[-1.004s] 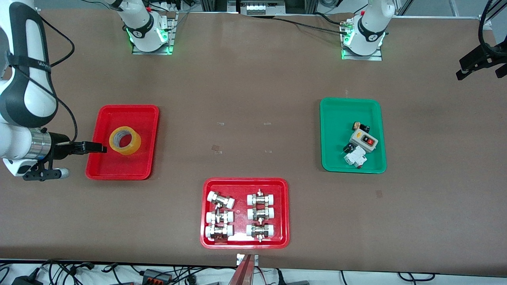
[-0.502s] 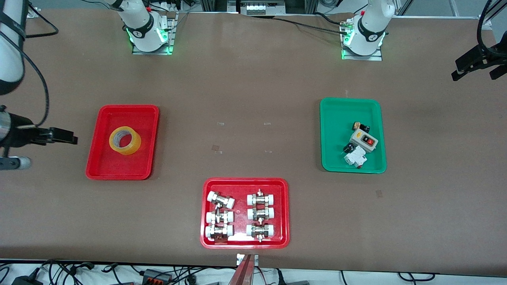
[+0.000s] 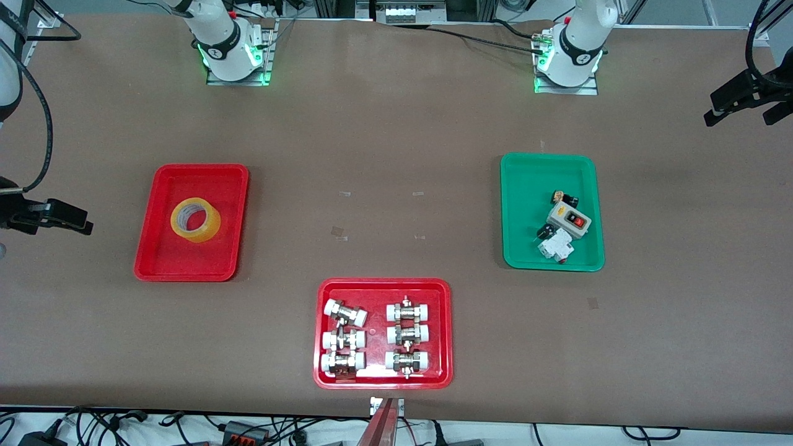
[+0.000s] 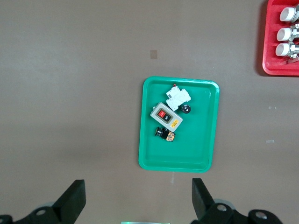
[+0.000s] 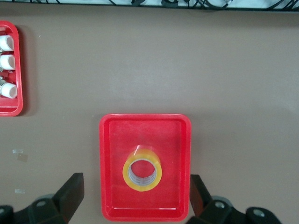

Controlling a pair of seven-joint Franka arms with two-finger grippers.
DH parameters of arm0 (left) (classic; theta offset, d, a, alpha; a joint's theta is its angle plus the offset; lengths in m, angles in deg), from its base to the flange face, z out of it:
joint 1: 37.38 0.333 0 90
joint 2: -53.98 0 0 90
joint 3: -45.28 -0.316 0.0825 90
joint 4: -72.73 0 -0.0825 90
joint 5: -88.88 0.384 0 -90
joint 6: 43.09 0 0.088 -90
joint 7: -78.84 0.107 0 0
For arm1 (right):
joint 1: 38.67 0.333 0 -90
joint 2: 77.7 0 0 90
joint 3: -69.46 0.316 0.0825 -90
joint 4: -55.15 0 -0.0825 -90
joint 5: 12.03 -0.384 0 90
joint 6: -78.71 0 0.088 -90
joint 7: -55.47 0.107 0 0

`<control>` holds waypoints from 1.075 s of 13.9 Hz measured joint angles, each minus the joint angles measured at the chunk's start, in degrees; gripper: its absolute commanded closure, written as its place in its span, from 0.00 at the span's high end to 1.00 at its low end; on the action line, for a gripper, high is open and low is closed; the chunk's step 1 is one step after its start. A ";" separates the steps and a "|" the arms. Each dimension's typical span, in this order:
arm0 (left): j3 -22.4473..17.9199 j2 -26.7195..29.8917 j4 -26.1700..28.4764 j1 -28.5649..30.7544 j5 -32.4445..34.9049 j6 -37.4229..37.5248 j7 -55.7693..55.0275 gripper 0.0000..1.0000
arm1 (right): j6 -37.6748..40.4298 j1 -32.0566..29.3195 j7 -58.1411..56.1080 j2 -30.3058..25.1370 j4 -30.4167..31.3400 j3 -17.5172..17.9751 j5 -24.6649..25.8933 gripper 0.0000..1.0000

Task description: Left arm passes tape to right arm into tray

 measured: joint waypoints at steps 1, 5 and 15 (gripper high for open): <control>0.00 0.00 0.00 0.00 0.00 0.00 0.01 1.00 | -0.63 0.02 0.00 -1.71 2.15 0.00 0.41 1.00; 0.00 0.05 -0.25 0.00 -0.02 0.00 0.05 1.00 | -1.16 0.06 0.00 -7.69 8.78 0.02 0.85 1.00; 0.23 -1.09 0.28 -0.14 -0.06 -0.49 0.21 1.00 | -7.30 0.06 -0.01 -17.92 26.47 0.06 0.91 1.00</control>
